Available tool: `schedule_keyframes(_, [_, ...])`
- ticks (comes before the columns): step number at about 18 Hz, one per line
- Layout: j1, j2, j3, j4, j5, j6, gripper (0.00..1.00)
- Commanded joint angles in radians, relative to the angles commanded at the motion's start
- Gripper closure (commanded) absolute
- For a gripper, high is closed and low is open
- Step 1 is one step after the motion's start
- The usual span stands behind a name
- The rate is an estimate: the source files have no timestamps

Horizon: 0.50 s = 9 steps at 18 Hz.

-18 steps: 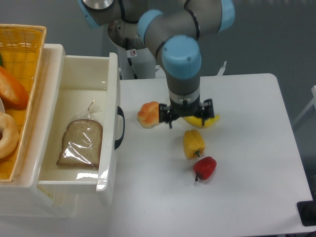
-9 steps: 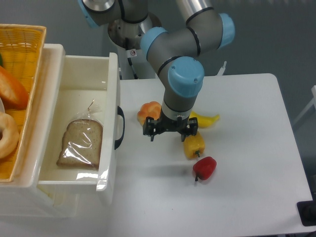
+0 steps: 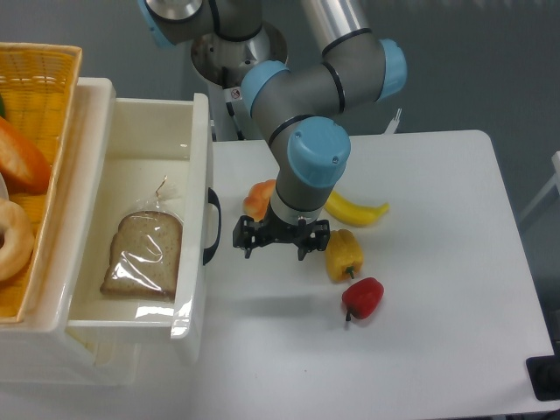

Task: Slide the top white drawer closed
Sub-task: 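Bring the open gripper against the drawer's black handle side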

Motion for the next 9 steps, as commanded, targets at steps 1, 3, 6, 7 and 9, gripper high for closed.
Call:
schedule_keyframes(1, [0.0, 0.002, 0.002, 0.0, -0.005, 0.0, 0.0])
schedule_keyframes(3, [-0.002, 0.003, 0.002, 0.0, -0.017, -0.002, 0.0])
schedule_keyframes(6, [-0.002, 0.009, 0.002, -0.014, -0.018, -0.003, 0.0])
schedule_keyframes(7, [-0.003, 0.011, 0.002, -0.014, -0.02, -0.003, 0.0])
schedule_keyframes(9, [-0.003, 0.012, 0.003, -0.015, -0.025, -0.003, 0.0])
